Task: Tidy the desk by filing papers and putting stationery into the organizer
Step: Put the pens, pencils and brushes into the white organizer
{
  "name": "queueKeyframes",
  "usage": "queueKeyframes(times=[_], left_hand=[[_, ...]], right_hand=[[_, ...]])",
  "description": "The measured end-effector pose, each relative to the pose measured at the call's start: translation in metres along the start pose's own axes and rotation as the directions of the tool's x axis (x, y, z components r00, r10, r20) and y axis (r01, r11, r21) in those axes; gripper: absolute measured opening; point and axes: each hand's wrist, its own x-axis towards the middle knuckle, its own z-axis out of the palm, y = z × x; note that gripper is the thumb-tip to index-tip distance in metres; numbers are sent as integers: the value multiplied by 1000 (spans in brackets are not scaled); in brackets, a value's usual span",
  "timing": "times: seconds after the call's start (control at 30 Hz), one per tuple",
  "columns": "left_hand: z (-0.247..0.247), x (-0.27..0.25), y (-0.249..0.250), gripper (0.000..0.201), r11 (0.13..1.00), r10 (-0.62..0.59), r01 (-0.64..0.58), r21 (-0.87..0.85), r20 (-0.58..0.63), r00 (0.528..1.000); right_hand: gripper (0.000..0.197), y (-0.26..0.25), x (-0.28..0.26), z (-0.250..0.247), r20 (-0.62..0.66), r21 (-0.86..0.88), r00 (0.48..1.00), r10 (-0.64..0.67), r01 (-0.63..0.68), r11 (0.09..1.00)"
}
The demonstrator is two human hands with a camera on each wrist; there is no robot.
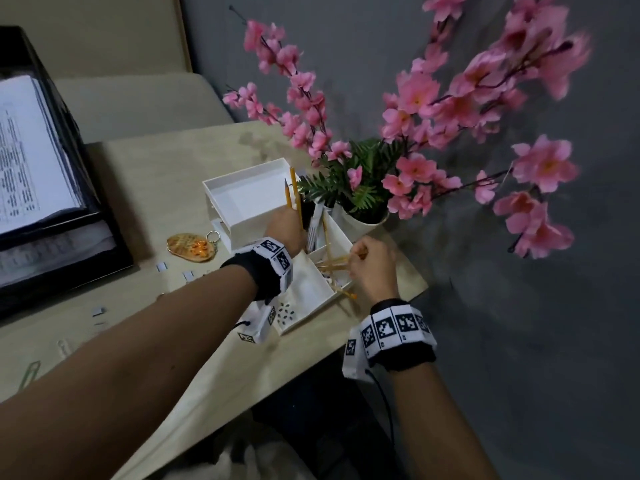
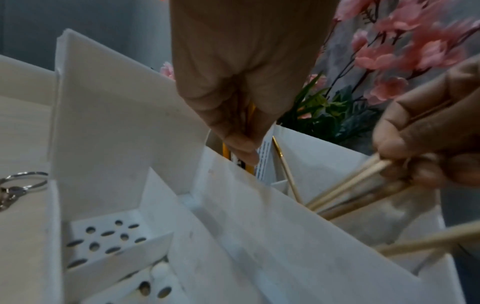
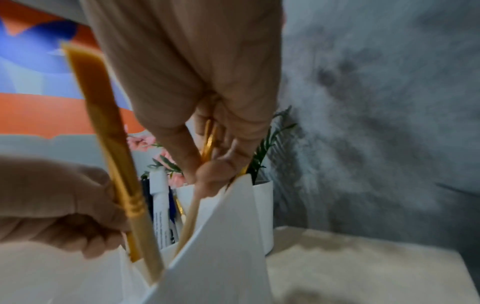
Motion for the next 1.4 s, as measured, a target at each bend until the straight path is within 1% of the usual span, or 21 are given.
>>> queueKeyframes(times=[0.07,0.1,0.17,0.23,0.27,0.33,0.4,0.5,0.57,0.63,0.73,0.83,0.9,0.97,1.0,1.03,1.1,1.13,1.2,1.3,1.4], left_hand=[[-2,1,-3,21,1000,-15,15,13,45,999],[-5,0,-5,24,1000,-15,15,6,63,998],[-12,-3,-10,28,1000,-17,19,-24,67,998],[-24,-12,-19,31,999,-23,26,-40,56,998],[-31,-18,-25,33,997,-31,34,-64,48,998],[-50,-36,-42,32,991,-25,31,-130,43,999],[-72,-59,-67,25,989,-19,26,-144,54,998],[-106,-104,-119,19,984,-88,90,-153,23,996],[-127,-137,-161,20,972,-177,171,-160,-19,984],[-148,-175,-208,20,947,-282,266,-180,-66,957],[-175,-233,-273,16,888,-432,390,-245,-152,889],[-196,-284,-322,10,807,-557,471,-356,-196,807],[-206,-310,-348,11,767,-619,522,-373,-216,755],[-211,-330,-367,12,734,-658,554,-393,-213,722],[-213,-337,-375,12,714,-676,561,-418,-205,708],[-213,-344,-382,13,697,-690,566,-439,-197,697],[-212,-354,-396,15,674,-709,577,-462,-182,682],[-211,-358,-402,15,666,-713,581,-468,-172,679],[-209,-365,-416,15,654,-722,593,-470,-154,675],[-202,-368,-423,17,651,-723,609,-452,-126,680],[-200,-367,-427,18,628,-729,605,-490,-99,677]], right_hand=[[16,-4,-5,-3,-14,-79,1000,11,-12,997],[13,-7,-8,-4,-25,-136,1000,10,-13,991],[15,-18,-13,-8,-64,-267,998,-21,3,964],[20,-33,-18,-10,-99,-349,993,-68,29,937],[21,-42,-21,-9,-110,-351,989,-99,54,935],[18,-67,-26,-3,-95,-276,978,-188,155,949],[16,-96,-31,15,-21,-167,950,-311,303,938],[14,-148,-55,58,142,-30,867,-477,486,874],[14,-179,-80,89,264,53,800,-538,545,837],[17,-206,-109,123,364,117,722,-589,592,798],[18,-240,-154,174,502,165,592,-630,650,742],[16,-263,-197,220,634,173,465,-618,693,699],[17,-275,-221,248,703,164,408,-583,705,690],[18,-284,-242,274,752,130,378,-539,717,684],[18,-289,-251,285,765,102,383,-517,721,685],[19,-294,-259,296,767,72,407,-496,714,697],[21,-305,-271,316,758,33,482,-439,644,764],[25,-309,-276,325,751,17,522,-404,596,803],[36,-317,-287,341,735,-21,586,-341,522,852],[43,-316,-290,350,714,-62,638,-289,468,881],[35,-310,-284,346,705,-77,676,-214,373,925]])
